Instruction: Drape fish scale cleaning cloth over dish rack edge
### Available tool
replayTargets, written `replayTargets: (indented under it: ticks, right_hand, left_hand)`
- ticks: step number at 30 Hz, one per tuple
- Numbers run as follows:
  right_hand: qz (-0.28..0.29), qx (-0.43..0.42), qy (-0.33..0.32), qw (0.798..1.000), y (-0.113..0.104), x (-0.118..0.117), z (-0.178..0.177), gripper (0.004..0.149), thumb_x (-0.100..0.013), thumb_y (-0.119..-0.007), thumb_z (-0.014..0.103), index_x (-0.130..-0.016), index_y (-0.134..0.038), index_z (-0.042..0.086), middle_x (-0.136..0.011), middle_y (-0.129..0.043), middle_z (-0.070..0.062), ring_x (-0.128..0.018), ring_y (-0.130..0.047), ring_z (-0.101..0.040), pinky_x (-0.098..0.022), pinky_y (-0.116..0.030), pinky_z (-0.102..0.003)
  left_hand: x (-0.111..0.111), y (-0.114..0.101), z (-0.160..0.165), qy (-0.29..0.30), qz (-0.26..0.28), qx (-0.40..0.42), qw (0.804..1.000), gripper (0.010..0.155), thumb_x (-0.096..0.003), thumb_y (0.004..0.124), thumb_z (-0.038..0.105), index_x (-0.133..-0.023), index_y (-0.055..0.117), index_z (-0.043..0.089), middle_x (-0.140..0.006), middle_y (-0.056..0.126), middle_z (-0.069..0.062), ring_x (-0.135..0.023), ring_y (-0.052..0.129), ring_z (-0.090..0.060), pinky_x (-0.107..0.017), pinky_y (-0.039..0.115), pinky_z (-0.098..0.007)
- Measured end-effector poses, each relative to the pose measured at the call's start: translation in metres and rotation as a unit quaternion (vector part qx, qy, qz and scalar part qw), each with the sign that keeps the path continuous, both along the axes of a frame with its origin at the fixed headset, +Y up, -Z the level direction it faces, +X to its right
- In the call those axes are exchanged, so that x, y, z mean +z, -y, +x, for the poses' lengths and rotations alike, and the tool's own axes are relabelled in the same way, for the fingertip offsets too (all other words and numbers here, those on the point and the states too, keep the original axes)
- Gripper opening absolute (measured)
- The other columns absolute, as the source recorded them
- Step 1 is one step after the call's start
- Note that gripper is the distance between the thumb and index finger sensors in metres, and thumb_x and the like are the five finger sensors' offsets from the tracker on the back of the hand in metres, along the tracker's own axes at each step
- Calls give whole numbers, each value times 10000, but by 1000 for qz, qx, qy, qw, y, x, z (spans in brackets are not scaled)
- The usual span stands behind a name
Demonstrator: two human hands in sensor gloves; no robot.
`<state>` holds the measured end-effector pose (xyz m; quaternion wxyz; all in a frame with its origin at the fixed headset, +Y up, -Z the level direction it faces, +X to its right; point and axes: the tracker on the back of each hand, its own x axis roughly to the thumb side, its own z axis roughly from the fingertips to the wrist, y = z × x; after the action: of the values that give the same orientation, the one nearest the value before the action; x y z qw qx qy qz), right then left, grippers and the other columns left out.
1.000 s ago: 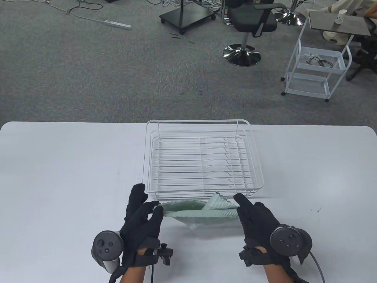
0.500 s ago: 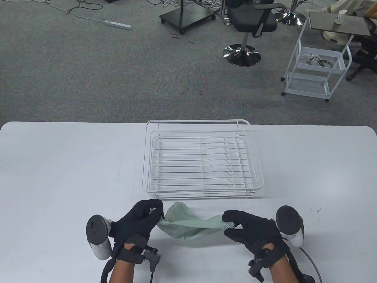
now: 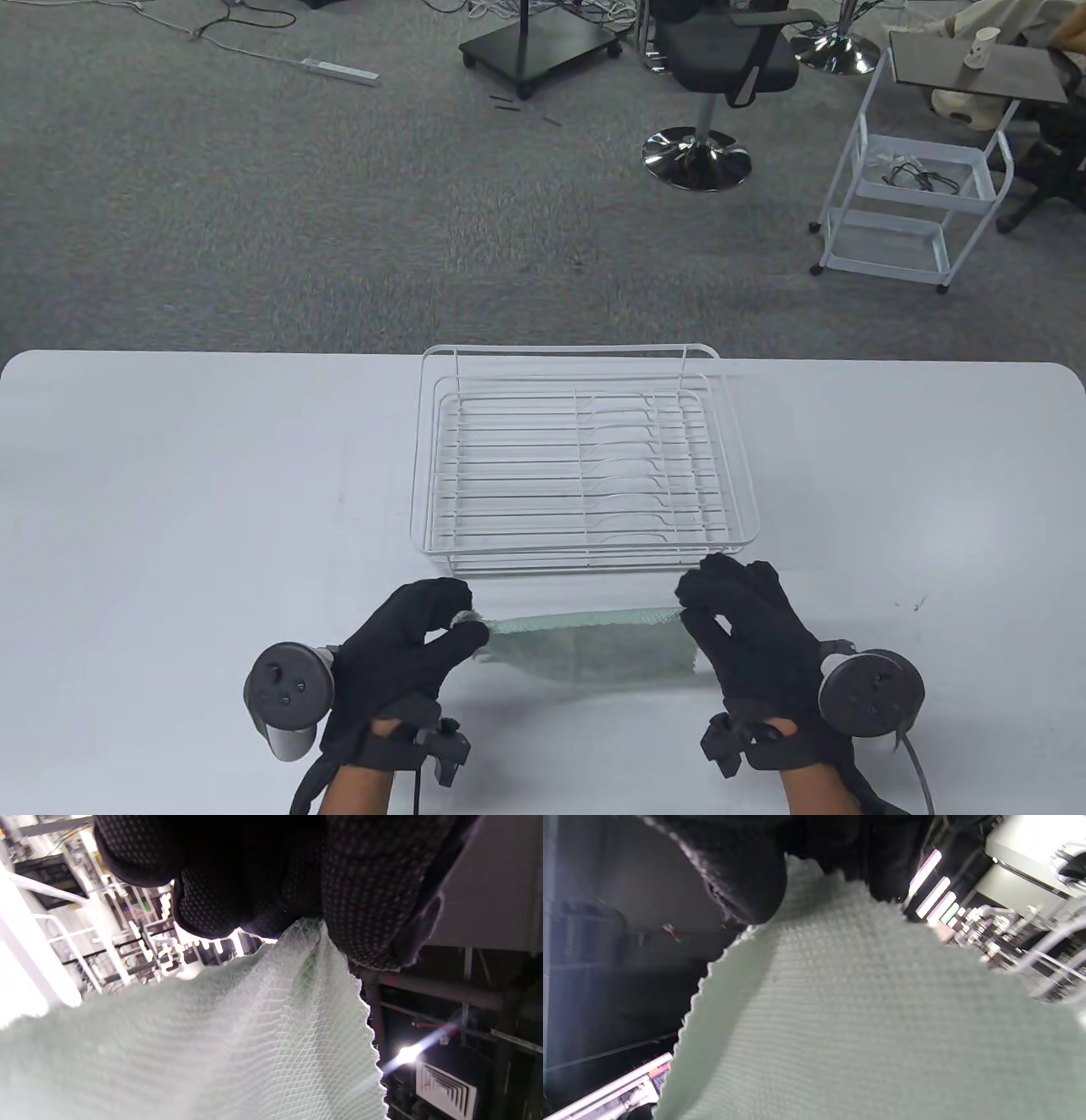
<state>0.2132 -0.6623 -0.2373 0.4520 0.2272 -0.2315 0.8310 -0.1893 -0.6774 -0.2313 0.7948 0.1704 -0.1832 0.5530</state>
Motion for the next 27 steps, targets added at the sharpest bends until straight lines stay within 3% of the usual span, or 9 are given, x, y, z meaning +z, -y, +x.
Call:
replayTargets:
  ticks: [4, 8, 10, 11, 15, 22, 27]
  right_hand:
    - [35, 78, 57, 995, -12, 7, 0, 342, -553, -824, 322, -868, -834, 191, -650, -990, -71, -730, -935, -377, -689, -566, -675]
    - [21, 145, 131, 981, -20, -3, -5, 343, -544, -839, 318, -859, -856, 183, -614, -1004, -70, -690, -954, -377, -681, -586, -668]
    - [-11, 197, 146, 970, -22, -24, -11, 344, -548, -837, 328, -863, -855, 190, -613, -1006, -57, -691, -956, -368, -681, -589, -664]
    - [-34, 217, 156, 963, -21, -39, -16, 343, -547, -839, 324, -861, -859, 186, -611, -1006, -62, -688, -955, -372, -681, -588, -664]
    - [-74, 315, 175, 930, -14, -93, -34, 345, -544, -839, 328, -860, -862, 194, -613, -1009, -56, -694, -956, -371, -684, -581, -666]
    - [-98, 380, 191, 900, -18, -170, -45, 344, -540, -845, 328, -857, -869, 197, -610, -1016, -56, -697, -958, -367, -688, -579, -663]
    - [-128, 398, 196, 887, -7, -209, -48, 342, -537, -858, 328, -851, -879, 193, -606, -1023, -62, -695, -960, -370, -687, -583, -657]
  left_hand:
    - [2, -12, 10, 11, 12, -46, 999, 459, -382, 1029, 366, -771, 866, 183, -829, 971, -61, -720, 1009, -305, -540, 848, -519]
    - [-20, -15, 14, -11, -21, -79, 997, 467, -419, 1004, 368, -828, 847, 207, -825, 967, -52, -704, 1004, -300, -546, 835, -522]
    - [-41, -16, 18, -60, -53, -95, 992, 468, -419, 1004, 380, -813, 853, 178, -794, 983, -55, -670, 1016, -298, -522, 844, -520]
    - [-55, -17, 23, -79, -95, -125, 984, 467, -428, 1000, 380, -817, 848, 173, -800, 976, -60, -674, 1011, -302, -524, 839, -522]
    - [-99, -17, 42, -177, -182, -227, 940, 468, -428, 995, 400, -807, 855, 164, -784, 987, -56, -651, 1022, -292, -507, 849, -512]
    - [-171, -23, 60, -209, -225, -271, 913, 466, -434, 1000, 397, -805, 855, 153, -782, 987, -65, -636, 1024, -297, -496, 849, -517]
    - [-205, -17, 68, -221, -255, -299, 893, 479, -439, 996, 410, -815, 856, 149, -804, 980, -74, -657, 1017, -315, -506, 841, -522]
